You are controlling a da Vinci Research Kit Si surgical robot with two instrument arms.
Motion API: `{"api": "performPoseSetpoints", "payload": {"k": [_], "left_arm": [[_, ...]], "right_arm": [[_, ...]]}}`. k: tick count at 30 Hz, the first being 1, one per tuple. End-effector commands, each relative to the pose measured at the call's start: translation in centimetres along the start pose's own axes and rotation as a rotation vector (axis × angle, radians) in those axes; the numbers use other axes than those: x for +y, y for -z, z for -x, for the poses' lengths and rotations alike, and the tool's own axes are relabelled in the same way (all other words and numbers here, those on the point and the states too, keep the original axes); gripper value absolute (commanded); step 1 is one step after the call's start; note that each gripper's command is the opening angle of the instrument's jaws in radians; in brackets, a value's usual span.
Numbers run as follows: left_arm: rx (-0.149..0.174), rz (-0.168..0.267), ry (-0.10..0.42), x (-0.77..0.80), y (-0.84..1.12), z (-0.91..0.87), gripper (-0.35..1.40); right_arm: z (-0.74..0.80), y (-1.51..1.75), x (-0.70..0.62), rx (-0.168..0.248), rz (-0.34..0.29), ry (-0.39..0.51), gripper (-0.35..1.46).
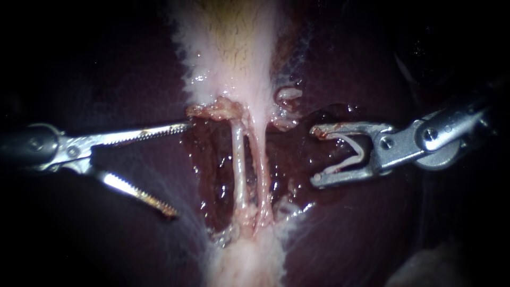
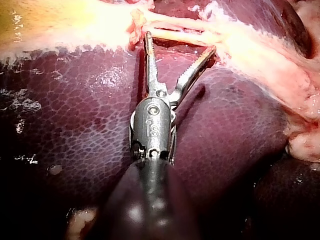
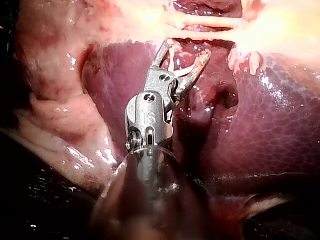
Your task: Grabbing gallbladder
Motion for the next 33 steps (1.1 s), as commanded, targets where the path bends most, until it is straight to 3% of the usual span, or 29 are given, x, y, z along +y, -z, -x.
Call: {"api": "performPoseSetpoints", "payload": {"k": [1,8,13,17,26,33], "left_arm": [[0.0,0.0,0.001,0.0,0.0,-0.01,1.14],[0.004,0.006,0.039,-0.11,0.09,-0.15,1.16],[0.0,-0.017,0.059,-0.28,0.14,-0.33,1.18],[0.001,-0.029,0.067,-0.45,0.08,-0.38,1.18],[-0.009,-0.025,0.068,-0.88,-0.26,-0.21,1.11],[-0.04,-0.016,0.062,-1.03,-0.39,-0.02,0.96]], "right_arm": [[0.0,0.0,0.0,0.0,0.0,0.0,0.5],[0.0,0.0,0.0,0.0,0.0,0.0,0.5],[0.0,0.0,0.0,0.0,0.0,0.0,0.5],[0.0,0.0,0.0,0.0,0.0,0.0,0.5],[0.0,0.0,0.0,0.0,0.0,0.0,0.5],[0.0,0.0,0.0,0.0,0.0,0.0,0.5]]}}
